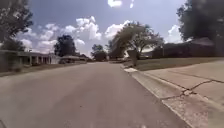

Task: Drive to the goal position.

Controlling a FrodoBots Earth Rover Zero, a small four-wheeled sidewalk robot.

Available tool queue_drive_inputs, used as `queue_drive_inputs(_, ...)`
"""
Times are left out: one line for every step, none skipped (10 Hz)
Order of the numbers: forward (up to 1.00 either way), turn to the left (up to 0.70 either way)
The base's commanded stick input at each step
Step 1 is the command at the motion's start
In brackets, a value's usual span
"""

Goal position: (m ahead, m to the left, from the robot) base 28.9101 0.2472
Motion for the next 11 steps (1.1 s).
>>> queue_drive_inputs(0.70, 0.00)
queue_drive_inputs(0.70, 0.00)
queue_drive_inputs(0.70, 0.00)
queue_drive_inputs(0.70, 0.00)
queue_drive_inputs(0.70, 0.00)
queue_drive_inputs(0.70, 0.00)
queue_drive_inputs(0.70, 0.00)
queue_drive_inputs(0.70, 0.00)
queue_drive_inputs(0.70, 0.00)
queue_drive_inputs(0.70, 0.00)
queue_drive_inputs(0.70, 0.00)
